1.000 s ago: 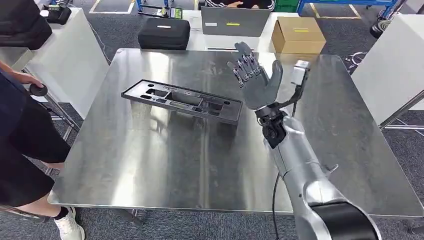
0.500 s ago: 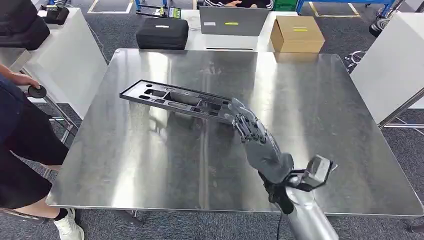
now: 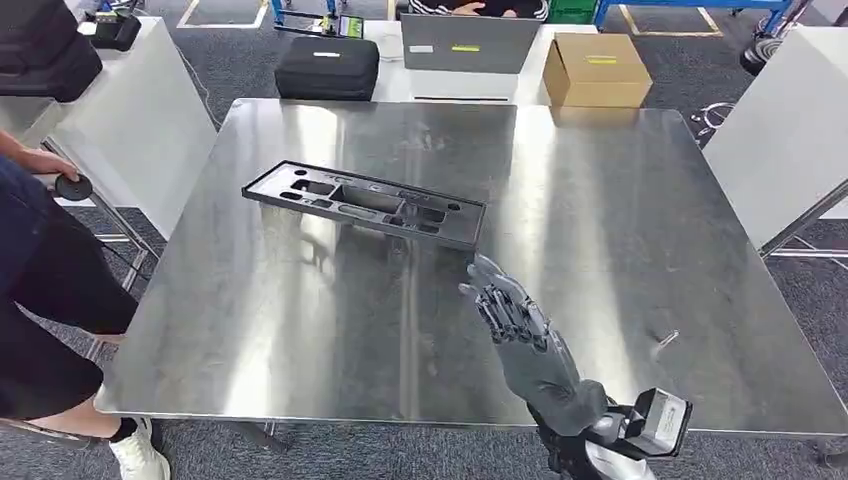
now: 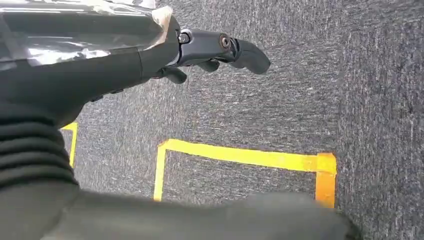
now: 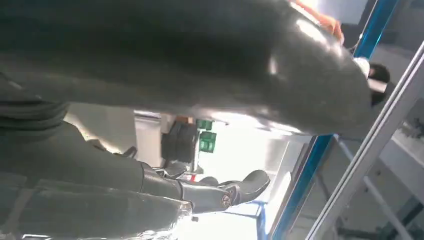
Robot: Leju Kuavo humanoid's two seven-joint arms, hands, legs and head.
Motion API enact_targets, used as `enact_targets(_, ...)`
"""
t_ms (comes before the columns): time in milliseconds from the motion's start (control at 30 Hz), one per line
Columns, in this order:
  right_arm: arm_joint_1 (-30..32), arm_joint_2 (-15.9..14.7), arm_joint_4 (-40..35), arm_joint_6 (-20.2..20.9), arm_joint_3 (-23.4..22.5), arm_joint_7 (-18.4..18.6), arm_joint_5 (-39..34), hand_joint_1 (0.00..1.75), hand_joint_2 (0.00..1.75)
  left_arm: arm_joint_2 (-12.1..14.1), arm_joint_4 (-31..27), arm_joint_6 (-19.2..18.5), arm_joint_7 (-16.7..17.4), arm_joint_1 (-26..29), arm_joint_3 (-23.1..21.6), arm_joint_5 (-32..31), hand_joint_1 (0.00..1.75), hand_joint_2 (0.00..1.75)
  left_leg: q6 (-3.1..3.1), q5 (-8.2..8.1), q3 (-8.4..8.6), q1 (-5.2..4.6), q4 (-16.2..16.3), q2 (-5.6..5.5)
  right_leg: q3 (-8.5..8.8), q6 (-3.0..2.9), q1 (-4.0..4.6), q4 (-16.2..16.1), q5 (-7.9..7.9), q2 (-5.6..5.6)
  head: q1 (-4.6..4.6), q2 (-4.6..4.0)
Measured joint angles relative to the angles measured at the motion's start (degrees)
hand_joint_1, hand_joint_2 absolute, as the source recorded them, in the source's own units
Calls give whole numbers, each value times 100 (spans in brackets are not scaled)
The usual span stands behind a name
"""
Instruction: Take the parts from the cabinet and place them on the table.
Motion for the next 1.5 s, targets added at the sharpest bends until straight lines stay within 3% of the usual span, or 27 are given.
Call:
enact_targets(167,140,-26,-103,-2,-57,-68,41,0,0,22,0,-4,26,-2,-2,-37,0,0,121,28,27,-17,-33,17,21,86,-36,-4,-6,3,-7,0)
enact_targets(233,191,-31,-151,-11,-83,-68,74,0,0,26,0,-4,46,-8,-2,-50,0,0,167,55,50,28,-71,42,-187,19,-48,449,-317,-13,24,0)
enact_targets(300,257,-31,-168,-15,-114,-68,81,0,0,20,0,-13,54,-10,-2,-50,0,0,171,56,31,24,-70,49,-647,-35,-47,1450,-735,-13,26,0)
enact_targets(333,295,-31,-171,-17,-127,-66,85,0,0,18,0,-13,57,-10,-2,-50,0,0,173,60,21,19,-69,54,-822,-22,-48,1831,-842,-13,33,0)
enact_targets(367,332,-31,-173,-17,-140,-57,109,0,0,18,0,-13,63,-9,-2,-50,0,0,170,67,14,20,-68,54,-863,15,-50,1932,-828,-14,24,0)
enact_targets(400,362,-31,-179,-17,-149,-52,138,0,0,18,0,-13,66,-8,-2,-50,0,0,156,79,9,25,-67,53,-752,74,-54,1739,-712,-16,35,0)
enact_targets(467,394,-17,-221,-2,-184,-41,153,0,0,13,0,-18,70,-9,-2,-50,0,0,111,106,-1,50,-60,49,-200,195,-66,693,-314,-36,33,0)
enact_targets(500,393,0,-245,15,-195,-41,160,0,0,13,0,-20,70,-11,-2,-57,0,0,84,115,-6,49,-41,47,66,215,-72,230,-205,-56,37,0)
enact_targets(533,387,15,-265,37,-201,-41,164,0,0,22,-4,-20,70,-12,-2,-57,0,0,48,118,-25,27,-24,43,185,156,-55,88,-184,-77,33,0)
enact_targets(567,415,28,-286,74,-210,-41,192,0,0,15,-4,-22,70,-12,-2,-68,0,0,13,132,-15,17,-18,39,99,103,-1,192,-59,-34,11,0)
enact_targets(667,434,68,-319,127,-267,-39,286,0,0,20,-4,-33,55,-9,-11,-85,0,0,-103,196,-59,37,-4,35,4,-67,-27,134,-77,-27,-35,0)
enact_targets(700,434,94,-332,127,-278,-39,297,0,0,33,-4,-35,57,-2,-13,-85,0,0,-139,136,-112,77,54,32,-20,-140,-83,118,-26,-45,-19,0)
enact_targets(767,464,129,-365,131,-289,-39,306,0,0,31,-4,-35,81,-2,-15,-96,0,0,-205,-494,-330,91,611,35,-93,-255,-66,123,65,-56,-66,0)
enact_targets(833,492,151,-378,155,-293,-39,313,0,0,31,-4,-35,90,-2,-17,-94,0,0,-263,-982,-594,112,1466,37,-199,-258,-54,131,141,-66,-76,0)
enact_targets(867,510,155,-378,160,-295,-39,315,0,0,31,-4,-35,90,-1,-18,-94,0,0,-283,-1058,-628,129,1733,38,-255,-249,-51,135,185,-71,-70,0)
enact_targets(900,518,157,-378,171,-300,-39,317,0,0,31,-4,-35,90,-2,-18,-92,0,0,-287,-999,-534,140,1692,40,-289,-222,-52,137,206,-70,-74,0)
enact_targets(933,517,159,-378,171,-302,-39,328,0,0,33,-4,-35,90,-2,-17,-90,0,0,-290,-819,-271,155,1361,40,-325,-210,-58,143,236,-70,-74,0)
enact_targets(1000,517,166,-378,170,-306,-52,345,0,0,37,-4,-35,81,-11,-18,-92,0,0,-291,-485,433,193,345,40,-360,-149,-73,158,277,-67,-77,0)
enact_targets(1033,520,179,-385,170,-315,-59,350,0,0,35,-4,-37,79,-23,-20,-92,0,0,-291,-546,672,208,-37,23,-378,-117,-44,177,295,-67,-87,0)
enact_targets(1133,522,210,-402,168,-328,-68,361,0,0,42,-4,-53,81,-23,-20,-81,0,0,-180,-474,594,130,-1,-16,-408,16,-20,169,386,-68,-81,0)
enact_targets(1200,526,208,-409,166,-332,-68,361,0,0,42,-4,-53,83,-20,-20,-66,0,0,-23,-360,501,158,-57,31,-464,95,-31,194,391,-69,-72,0)
enact_targets(1233,527,210,-409,164,-339,-68,361,0,0,42,-4,-53,83,-25,-20,-66,0,0,23,-315,476,130,-58,35,-575,46,-38,344,198,-64,-74,0)
enact_targets(1300,525,227,-409,142,-337,-50,372,0,0,46,-4,-53,83,-26,-20,-61,0,0,95,-200,323,110,-54,59,-847,-80,-32,1157,-396,-64,-42,0)
enact_targets(1367,527,236,-409,116,-337,-9,372,0,0,50,-4,-53,83,-25,-20,-57,0,0,114,-82,158,75,-43,76,-1010,-67,-15,1897,-695,-64,-41,0)
enact_targets(1400,528,238,-409,107,-337,9,376,0,0,50,-4,-53,83,-25,-20,-55,0,0,116,-37,102,61,-42,78,-961,-33,-14,1954,-671,-64,-46,0)
enact_targets(1433,528,249,-409,98,-337,33,378,0,0,50,-4,-53,83,-24,-20,-53,0,0,117,23,25,44,-39,80,-755,25,-9,1765,-537,-64,-42,0)
enact_targets(1500,527,269,-409,87,-337,57,400,0,0,48,-4,-53,85,-25,-20,-42,0,0,103,133,-91,15,-39,72,-69,66,21,794,-233,-65,-42,0)
